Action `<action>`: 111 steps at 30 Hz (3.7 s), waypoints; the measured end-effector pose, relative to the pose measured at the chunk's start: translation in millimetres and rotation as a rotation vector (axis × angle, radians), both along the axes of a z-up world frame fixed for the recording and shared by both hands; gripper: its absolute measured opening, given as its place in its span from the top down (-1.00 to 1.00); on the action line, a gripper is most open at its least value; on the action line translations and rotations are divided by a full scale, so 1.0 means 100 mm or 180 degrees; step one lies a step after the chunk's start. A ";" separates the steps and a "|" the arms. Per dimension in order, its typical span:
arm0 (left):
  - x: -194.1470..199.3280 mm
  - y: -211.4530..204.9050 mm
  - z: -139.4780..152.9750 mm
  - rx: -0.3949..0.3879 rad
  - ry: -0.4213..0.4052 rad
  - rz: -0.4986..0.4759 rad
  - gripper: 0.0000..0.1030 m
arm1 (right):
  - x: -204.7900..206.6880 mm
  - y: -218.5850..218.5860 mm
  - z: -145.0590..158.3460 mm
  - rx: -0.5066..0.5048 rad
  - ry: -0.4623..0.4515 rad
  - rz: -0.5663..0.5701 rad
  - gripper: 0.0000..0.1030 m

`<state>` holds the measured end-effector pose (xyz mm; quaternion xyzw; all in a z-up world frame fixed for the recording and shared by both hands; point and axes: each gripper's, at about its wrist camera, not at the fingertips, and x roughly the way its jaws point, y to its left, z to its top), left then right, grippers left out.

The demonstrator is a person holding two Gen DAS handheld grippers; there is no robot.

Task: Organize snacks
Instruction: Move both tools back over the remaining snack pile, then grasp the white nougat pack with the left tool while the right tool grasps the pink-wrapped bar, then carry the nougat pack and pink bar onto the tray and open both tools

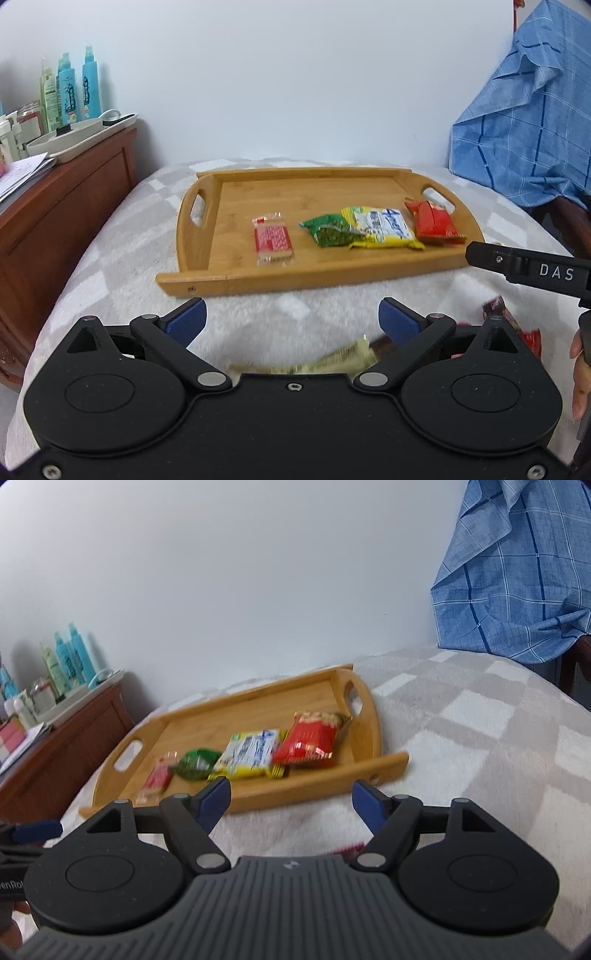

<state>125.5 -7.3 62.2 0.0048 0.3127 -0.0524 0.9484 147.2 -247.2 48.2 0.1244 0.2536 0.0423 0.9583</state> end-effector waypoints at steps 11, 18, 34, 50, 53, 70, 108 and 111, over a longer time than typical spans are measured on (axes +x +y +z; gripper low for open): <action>-0.37 0.19 -0.31 0.0060 0.0171 0.0109 -0.94 | -0.52 0.06 -0.19 -0.0292 -0.0034 -0.0089 -0.82; -0.44 0.29 -0.34 0.0015 0.0146 0.0073 -0.50 | -0.85 0.26 -0.27 -0.0431 -0.0192 0.0108 -0.90; -0.47 0.46 -0.40 -0.0175 0.0332 0.0134 0.35 | -0.85 0.52 -0.49 -0.0179 0.0061 0.0355 -0.04; -0.36 0.35 -0.44 -0.0145 0.0290 0.0232 0.31 | -0.82 0.50 -0.52 0.0118 0.0007 0.0135 -0.11; -0.35 0.34 -0.45 -0.0157 0.0289 0.0270 0.31 | -0.82 0.54 -0.53 0.0079 -0.0034 0.0081 0.00; -0.55 0.22 -0.23 0.0036 -0.0040 0.0398 0.59 | -0.99 0.65 -0.46 -0.0219 -0.0188 0.0252 0.41; 1.25 -0.26 0.88 -0.0641 -0.0063 -0.0034 0.59 | 1.21 -0.46 0.55 0.0432 -0.0028 0.0501 0.41; 1.52 -0.35 0.81 -0.0681 -0.0001 -0.0057 0.59 | 1.43 -0.45 0.50 0.0243 0.0024 0.0590 0.41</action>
